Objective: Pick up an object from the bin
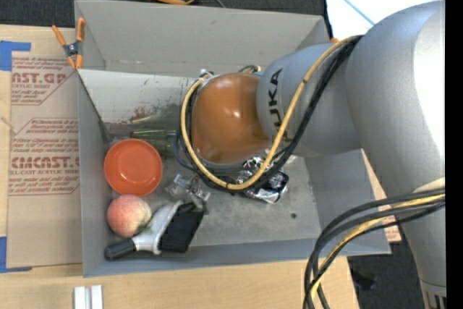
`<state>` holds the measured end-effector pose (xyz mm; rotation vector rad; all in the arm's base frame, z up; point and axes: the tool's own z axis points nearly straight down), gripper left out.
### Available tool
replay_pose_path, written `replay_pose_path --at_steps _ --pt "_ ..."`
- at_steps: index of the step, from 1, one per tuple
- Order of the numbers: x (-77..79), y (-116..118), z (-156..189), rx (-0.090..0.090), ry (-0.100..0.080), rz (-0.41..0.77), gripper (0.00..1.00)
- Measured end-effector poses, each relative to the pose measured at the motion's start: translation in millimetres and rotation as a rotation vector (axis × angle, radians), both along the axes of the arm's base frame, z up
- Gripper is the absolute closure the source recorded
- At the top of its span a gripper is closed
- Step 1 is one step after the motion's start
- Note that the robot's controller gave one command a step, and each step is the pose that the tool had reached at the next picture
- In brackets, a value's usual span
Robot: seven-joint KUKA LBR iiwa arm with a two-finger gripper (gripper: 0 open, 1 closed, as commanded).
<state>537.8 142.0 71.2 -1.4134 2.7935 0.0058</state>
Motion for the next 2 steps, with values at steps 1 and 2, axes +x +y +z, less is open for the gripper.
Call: replay_pose_path --at_steps 1,2 --pt "4.3 -1 85 0.0 0.003 0.0 1.0" --pt "6.6 12 28 0.001 0.002 0.002 1.0"
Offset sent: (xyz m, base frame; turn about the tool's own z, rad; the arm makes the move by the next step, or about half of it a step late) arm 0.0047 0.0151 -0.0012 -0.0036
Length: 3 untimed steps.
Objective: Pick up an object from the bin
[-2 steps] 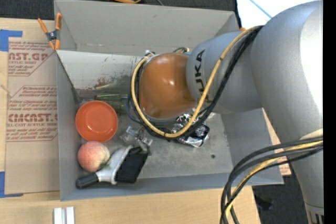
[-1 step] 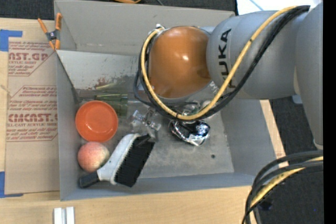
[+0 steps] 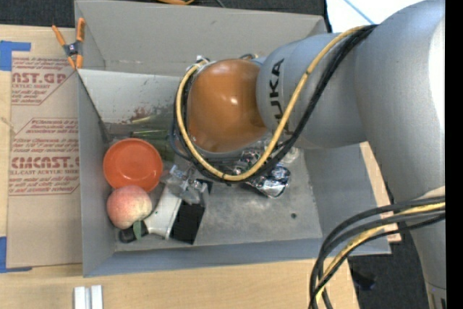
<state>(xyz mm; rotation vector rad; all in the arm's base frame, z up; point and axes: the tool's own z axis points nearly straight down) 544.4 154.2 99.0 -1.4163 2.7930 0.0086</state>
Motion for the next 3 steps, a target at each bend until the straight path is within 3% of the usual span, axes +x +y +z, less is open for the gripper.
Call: replay_pose_path --at_steps 1,2,3 --pt "-19.6 -9 22 -0.001 -0.008 0.296 1.0" --pt "-7.7 -1 15 0.0 -0.018 0.34 1.0" --pt "-21.6 4 -11 0.004 -0.03 0.346 1.0"
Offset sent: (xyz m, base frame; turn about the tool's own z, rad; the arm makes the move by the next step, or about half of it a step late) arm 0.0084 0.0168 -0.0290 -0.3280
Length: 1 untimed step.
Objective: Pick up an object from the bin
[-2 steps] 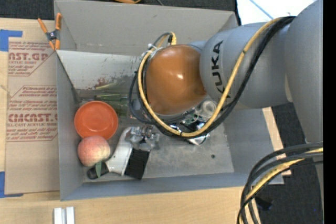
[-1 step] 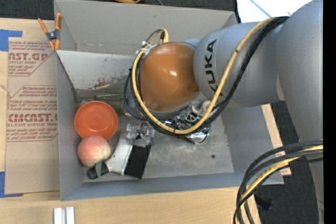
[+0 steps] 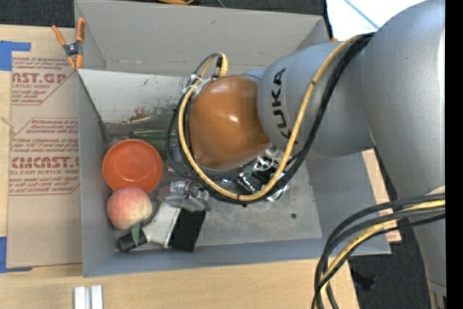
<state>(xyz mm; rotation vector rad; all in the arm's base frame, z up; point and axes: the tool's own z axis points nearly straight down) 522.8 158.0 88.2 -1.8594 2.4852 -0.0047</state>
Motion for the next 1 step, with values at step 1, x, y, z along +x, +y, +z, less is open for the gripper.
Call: replay_pose_path --at_steps 1 --pt "18.8 -4.4 4.9 -0.001 0.002 0.161 1.0"
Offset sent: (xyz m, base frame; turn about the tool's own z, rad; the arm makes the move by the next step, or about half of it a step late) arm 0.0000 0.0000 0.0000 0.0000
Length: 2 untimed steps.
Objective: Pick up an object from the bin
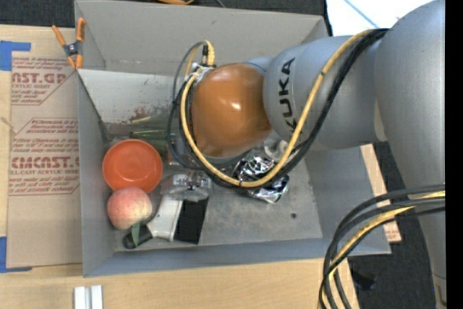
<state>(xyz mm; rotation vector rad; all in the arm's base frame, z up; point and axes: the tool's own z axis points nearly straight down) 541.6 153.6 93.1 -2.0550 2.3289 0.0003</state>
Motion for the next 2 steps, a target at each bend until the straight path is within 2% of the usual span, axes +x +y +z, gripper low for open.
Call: replay_pose_path --at_steps 1,2 --pt "0.0 0 0 0.0 0.0 0.0 1.0" --pt "-21.6 28 -8 -0.013 -0.027 0.421 1.0"
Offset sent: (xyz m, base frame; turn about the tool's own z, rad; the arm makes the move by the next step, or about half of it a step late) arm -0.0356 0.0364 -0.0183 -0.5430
